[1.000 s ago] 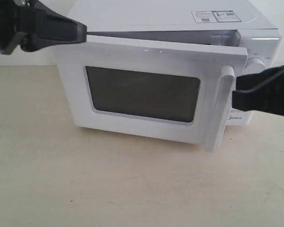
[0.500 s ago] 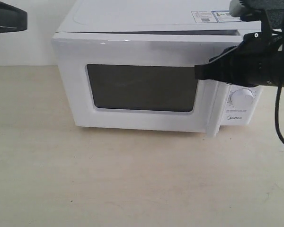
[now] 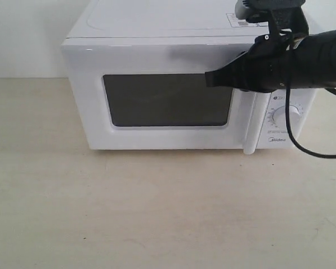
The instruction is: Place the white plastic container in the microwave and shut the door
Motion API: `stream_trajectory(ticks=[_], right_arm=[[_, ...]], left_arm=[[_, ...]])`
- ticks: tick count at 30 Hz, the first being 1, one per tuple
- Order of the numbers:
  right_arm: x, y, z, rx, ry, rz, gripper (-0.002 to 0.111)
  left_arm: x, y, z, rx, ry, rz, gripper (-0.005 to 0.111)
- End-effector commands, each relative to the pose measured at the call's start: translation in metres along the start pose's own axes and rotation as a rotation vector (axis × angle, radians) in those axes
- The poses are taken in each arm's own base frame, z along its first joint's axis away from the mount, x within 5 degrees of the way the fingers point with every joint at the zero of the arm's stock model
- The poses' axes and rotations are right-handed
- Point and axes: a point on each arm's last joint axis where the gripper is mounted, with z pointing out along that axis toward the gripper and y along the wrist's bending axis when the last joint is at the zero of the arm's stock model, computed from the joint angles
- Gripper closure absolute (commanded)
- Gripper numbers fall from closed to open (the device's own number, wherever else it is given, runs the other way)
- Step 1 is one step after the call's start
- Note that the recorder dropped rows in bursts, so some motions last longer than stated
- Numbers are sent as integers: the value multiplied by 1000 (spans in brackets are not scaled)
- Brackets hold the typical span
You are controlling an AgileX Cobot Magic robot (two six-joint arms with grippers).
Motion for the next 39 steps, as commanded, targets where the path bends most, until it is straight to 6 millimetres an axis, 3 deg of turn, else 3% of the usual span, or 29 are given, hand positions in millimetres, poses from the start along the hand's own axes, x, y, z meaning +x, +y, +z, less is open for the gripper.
stream_trajectory(ticks=[1, 5, 8, 12, 19, 30, 34, 39], right_arm=[[-22, -6, 0, 48, -140, -5, 108], [-24, -6, 0, 45, -138, -4, 108], [-17, -2, -1, 3, -41, -5, 108], [-14, 3, -16, -49, 47, -9, 108], [-7, 6, -80, -63, -40, -20, 108], [58, 4, -167, -60, -205, -21, 108], [73, 3, -183, -50, -255, -64, 108], [79, 3, -189, -59, -258, -67, 108]], left_arm=[[7, 5, -8, -79, 53, -20, 102], [10, 7, -9, -101, 85, -15, 102], [10, 7, -9, -101, 85, -15, 102], [10, 8, -9, -113, 88, 1, 102], [7, 10, -8, -136, 60, 17, 102], [8, 12, -9, -154, 71, 38, 102], [8, 12, -9, -156, 71, 40, 102], [9, 12, -9, -152, 81, 36, 102]])
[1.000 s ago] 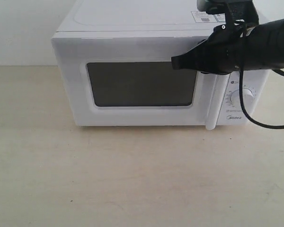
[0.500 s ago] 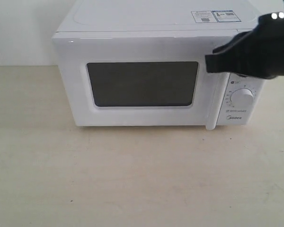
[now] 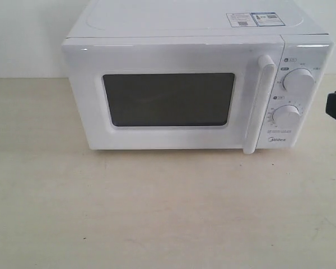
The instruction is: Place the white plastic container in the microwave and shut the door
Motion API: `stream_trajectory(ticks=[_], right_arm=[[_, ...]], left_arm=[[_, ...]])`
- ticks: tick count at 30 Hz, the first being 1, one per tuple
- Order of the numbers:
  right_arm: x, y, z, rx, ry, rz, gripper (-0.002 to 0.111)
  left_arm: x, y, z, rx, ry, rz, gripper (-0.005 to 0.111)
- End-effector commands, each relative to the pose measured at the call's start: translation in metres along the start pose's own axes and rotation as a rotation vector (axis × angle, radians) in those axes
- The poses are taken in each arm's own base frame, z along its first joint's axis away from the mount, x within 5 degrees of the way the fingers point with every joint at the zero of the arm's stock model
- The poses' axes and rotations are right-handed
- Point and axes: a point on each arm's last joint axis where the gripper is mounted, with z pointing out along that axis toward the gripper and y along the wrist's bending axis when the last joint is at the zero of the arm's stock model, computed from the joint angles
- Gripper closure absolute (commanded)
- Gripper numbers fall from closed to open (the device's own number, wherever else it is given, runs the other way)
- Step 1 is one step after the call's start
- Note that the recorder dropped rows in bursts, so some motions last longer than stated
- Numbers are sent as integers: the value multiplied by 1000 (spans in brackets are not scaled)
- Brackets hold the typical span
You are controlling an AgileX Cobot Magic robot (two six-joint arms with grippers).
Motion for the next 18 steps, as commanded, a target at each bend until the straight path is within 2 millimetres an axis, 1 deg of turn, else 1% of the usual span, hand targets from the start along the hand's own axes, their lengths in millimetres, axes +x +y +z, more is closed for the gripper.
stream_trajectory(ticks=[1, 7, 18], right_arm=[[2, 0, -4, -1, 0, -9, 108], [3, 1, -4, -7, 10, 54, 108], [3, 1, -4, -7, 10, 57, 108]], left_arm=[[1, 0, 0, -1, -5, -2, 102], [0, 0, 0, -3, -9, 0, 102], [0, 0, 0, -3, -9, 0, 102]])
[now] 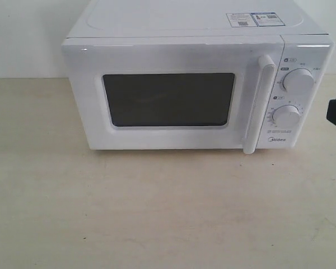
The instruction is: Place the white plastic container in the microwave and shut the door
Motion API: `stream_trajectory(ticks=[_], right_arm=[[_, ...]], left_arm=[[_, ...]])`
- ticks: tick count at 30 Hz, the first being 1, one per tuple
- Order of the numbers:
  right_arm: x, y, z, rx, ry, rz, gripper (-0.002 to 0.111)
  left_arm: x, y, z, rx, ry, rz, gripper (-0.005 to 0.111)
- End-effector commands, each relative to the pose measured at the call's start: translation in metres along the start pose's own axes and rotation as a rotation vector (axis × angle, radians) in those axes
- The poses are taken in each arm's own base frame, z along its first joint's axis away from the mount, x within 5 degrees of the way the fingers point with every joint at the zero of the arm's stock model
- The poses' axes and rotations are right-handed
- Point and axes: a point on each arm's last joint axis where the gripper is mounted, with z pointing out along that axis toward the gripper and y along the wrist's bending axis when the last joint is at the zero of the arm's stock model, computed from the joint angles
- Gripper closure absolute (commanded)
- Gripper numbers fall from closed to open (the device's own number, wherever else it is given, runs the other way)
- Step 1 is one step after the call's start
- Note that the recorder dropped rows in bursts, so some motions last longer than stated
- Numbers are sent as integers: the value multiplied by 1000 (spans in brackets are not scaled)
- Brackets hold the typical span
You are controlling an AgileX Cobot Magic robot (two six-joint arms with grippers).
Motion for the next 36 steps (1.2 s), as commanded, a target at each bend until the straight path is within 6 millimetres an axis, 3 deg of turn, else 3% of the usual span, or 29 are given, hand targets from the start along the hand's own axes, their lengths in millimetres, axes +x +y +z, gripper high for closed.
stream_trajectory(ticks=[1, 18, 25, 30, 36], right_arm=[[1, 0, -1, 4, -5, -1, 108], [0, 0, -4, 6, -19, -42, 108], [-4, -7, -32, 97, -118, -30, 108], [-4, -13, -70, 350, -270, -19, 108], [7, -12, -77, 429, -196, -30, 108]], left_arm=[[0, 0, 0, 0, -12, -4, 102], [0, 0, 0, 0, -12, -4, 102], [0, 0, 0, 0, -12, -4, 102], [0, 0, 0, 0, -12, -4, 102], [0, 0, 0, 0, -12, -4, 102]])
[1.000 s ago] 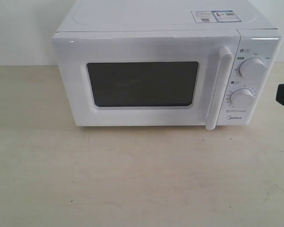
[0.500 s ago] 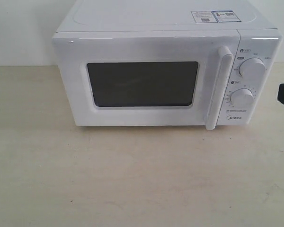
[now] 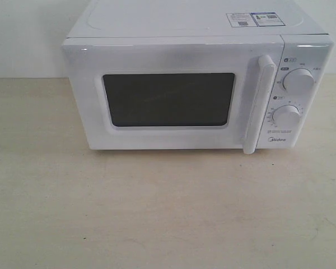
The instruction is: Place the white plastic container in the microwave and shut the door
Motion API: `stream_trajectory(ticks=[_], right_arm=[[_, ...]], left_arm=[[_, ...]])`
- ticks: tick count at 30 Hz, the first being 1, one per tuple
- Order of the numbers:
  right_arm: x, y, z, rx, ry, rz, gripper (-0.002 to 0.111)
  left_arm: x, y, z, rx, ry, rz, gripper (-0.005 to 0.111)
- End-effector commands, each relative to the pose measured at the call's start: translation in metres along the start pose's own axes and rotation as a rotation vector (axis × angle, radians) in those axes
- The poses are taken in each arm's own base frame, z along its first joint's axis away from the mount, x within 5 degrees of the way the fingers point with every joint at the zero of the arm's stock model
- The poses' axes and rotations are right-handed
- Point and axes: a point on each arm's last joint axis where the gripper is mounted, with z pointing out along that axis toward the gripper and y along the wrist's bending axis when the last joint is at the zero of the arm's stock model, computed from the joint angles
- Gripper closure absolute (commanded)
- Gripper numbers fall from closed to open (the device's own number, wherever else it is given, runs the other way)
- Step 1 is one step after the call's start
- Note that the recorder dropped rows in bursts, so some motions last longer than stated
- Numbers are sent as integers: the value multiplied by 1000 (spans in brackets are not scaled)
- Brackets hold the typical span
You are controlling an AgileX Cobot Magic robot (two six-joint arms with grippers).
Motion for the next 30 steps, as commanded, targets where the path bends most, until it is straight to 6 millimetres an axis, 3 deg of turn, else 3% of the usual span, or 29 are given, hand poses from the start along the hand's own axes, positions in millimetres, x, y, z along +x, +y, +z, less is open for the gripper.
stream_trajectory(ticks=[1, 6, 17, 23, 27, 30], right_arm=[[9, 0, -1, 3, 87, -45, 108], [19, -1, 2, 4, 118, -40, 108], [87, -10, 15, 83, 78, -9, 108], [118, -14, 16, 136, 144, 83, 108], [119, -16, 16, 154, 128, 143, 108], [119, -16, 15, 149, 124, 69, 108]], left_arm=[[0, 0, 0, 0, -12, -4, 102], [0, 0, 0, 0, -12, -4, 102], [0, 0, 0, 0, -12, -4, 102], [0, 0, 0, 0, -12, -4, 102], [0, 0, 0, 0, -12, -4, 102], [0, 0, 0, 0, -12, -4, 102]])
